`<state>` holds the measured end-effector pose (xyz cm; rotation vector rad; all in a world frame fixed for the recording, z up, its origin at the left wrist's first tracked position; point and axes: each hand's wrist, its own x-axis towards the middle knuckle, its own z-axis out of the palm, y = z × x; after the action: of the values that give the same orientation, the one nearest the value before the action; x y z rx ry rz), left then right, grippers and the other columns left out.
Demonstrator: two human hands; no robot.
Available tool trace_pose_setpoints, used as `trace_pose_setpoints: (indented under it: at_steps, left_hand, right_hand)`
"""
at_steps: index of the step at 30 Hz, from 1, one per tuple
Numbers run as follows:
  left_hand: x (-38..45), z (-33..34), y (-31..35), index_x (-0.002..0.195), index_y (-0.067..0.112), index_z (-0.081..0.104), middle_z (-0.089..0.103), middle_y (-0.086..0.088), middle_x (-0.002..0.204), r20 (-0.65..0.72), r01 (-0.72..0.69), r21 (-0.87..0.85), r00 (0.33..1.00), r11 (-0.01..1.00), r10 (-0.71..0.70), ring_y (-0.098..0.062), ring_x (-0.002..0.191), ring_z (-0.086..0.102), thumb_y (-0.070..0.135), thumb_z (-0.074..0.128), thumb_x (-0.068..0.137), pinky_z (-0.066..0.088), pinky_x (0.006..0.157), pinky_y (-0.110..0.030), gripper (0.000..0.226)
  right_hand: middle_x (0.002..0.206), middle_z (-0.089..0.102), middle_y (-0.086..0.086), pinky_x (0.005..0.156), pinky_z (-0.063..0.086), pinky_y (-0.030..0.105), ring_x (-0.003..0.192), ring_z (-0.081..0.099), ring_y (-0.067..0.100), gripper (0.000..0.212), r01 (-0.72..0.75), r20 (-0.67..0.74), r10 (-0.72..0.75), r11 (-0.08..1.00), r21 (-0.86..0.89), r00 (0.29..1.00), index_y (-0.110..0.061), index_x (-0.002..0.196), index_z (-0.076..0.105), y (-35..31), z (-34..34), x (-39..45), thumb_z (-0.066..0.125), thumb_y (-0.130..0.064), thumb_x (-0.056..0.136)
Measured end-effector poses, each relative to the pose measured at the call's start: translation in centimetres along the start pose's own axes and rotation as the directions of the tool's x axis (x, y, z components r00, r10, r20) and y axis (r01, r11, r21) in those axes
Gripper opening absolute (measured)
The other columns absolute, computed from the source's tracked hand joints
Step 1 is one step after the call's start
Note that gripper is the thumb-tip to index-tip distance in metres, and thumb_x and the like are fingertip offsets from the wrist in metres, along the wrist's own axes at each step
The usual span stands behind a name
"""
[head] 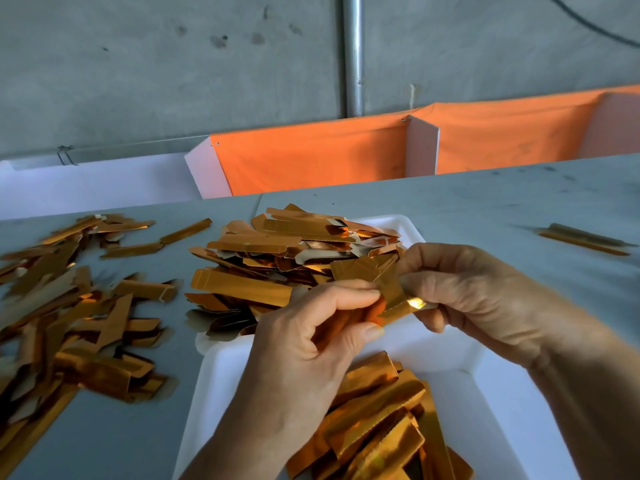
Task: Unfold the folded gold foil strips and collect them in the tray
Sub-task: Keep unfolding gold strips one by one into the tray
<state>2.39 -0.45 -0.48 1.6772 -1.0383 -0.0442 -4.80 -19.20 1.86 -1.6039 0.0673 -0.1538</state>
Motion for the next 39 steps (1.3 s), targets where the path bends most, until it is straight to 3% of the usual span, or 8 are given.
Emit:
trace_pose_setpoints:
  at_steps: [5,8,12,17,24,30,35,39]
  left_hand:
    - [0.2,0.0,-0.3,0.100,0.037,0.069,0.065,0.022,0.108,-0.018,0.017,0.033,1.000,0.999,-0.017,0.005,0.106,0.059,0.038,0.063,0.073,0.046,0.082,-0.006,0.028]
    - [0.3,0.1,-0.4,0.101,0.037,0.068,0.065,0.026,0.108,-0.046,0.019,0.008,0.999,1.000,-0.019,0.005,0.106,0.059,0.037,0.063,0.075,0.045,0.082,-0.005,0.026]
    - [0.4,-0.2,-0.7,0.103,0.039,0.067,0.067,0.026,0.105,-0.099,0.022,-0.047,0.995,0.999,-0.026,0.003,0.104,0.061,0.034,0.065,0.077,0.046,0.084,-0.009,0.027]
    - [0.3,-0.2,-0.6,0.103,0.036,0.068,0.066,0.026,0.107,-0.091,-0.009,-0.023,0.996,1.000,0.007,0.004,0.106,0.060,0.032,0.065,0.077,0.045,0.084,-0.007,0.026]
    - [0.1,0.0,-0.5,0.105,0.028,0.069,0.065,0.021,0.112,-0.056,-0.097,0.186,0.992,0.978,0.109,0.005,0.109,0.058,0.021,0.068,0.080,0.045,0.086,-0.008,0.026]
    - [0.2,-0.3,-0.2,0.103,0.028,0.070,0.064,0.024,0.112,-0.095,-0.102,0.151,0.989,0.983,0.117,0.005,0.109,0.058,0.022,0.066,0.079,0.043,0.086,-0.005,0.026]
    - [0.1,-0.3,-0.1,0.104,0.028,0.070,0.064,0.024,0.113,-0.070,-0.100,0.156,0.991,0.983,0.112,0.005,0.109,0.057,0.024,0.066,0.078,0.043,0.086,-0.005,0.026]
    - [0.0,-0.3,-0.1,0.105,0.027,0.069,0.064,0.021,0.113,-0.041,-0.117,0.192,0.991,0.974,0.127,0.003,0.110,0.058,0.024,0.065,0.079,0.045,0.087,-0.008,0.027]
  right_hand:
    - [0.062,0.054,0.009,0.049,0.042,0.017,0.049,0.048,0.011,0.013,0.021,-0.055,-0.025,0.996,-0.084,0.998,-0.017,0.067,0.068,0.0,0.3,0.1,0.072,-0.012,0.078]
    - [0.063,0.055,0.005,0.050,0.045,0.019,0.050,0.052,0.011,0.006,0.027,-0.012,-0.026,0.996,0.088,1.000,-0.016,0.073,0.066,0.2,0.2,0.1,0.071,-0.018,0.074]
    - [0.068,0.061,0.007,0.056,0.051,0.022,0.058,0.060,0.015,0.024,0.013,0.120,-0.047,0.962,0.273,0.992,-0.011,0.086,0.067,0.0,-0.3,-0.2,0.079,-0.024,0.070]
    - [0.065,0.060,0.009,0.056,0.050,0.020,0.056,0.058,0.014,0.004,0.019,0.072,-0.029,0.991,0.134,0.997,-0.015,0.076,0.070,-0.1,-0.1,-0.1,0.069,-0.014,0.072]
    - [0.052,0.049,0.003,0.047,0.038,0.018,0.045,0.044,0.012,0.013,0.027,-0.012,-0.028,0.994,-0.101,1.000,-0.018,0.068,0.063,0.0,0.7,0.0,0.069,-0.007,0.068]
    - [0.071,0.057,0.005,0.046,0.049,0.021,0.053,0.056,0.012,0.020,-0.099,0.128,0.058,0.934,0.342,0.990,-0.008,0.088,0.072,-0.2,-0.1,-0.2,0.061,-0.019,0.075]
    - [0.064,0.057,0.006,0.046,0.051,0.022,0.052,0.058,0.012,0.020,-0.128,0.163,0.068,0.909,0.397,0.984,-0.009,0.085,0.069,0.0,0.1,0.0,0.081,-0.012,0.070]
    - [0.053,0.053,0.003,0.042,0.045,0.019,0.045,0.050,0.012,0.018,-0.149,0.112,0.120,0.939,0.309,0.986,-0.012,0.077,0.065,0.1,0.4,0.1,0.079,-0.012,0.065]
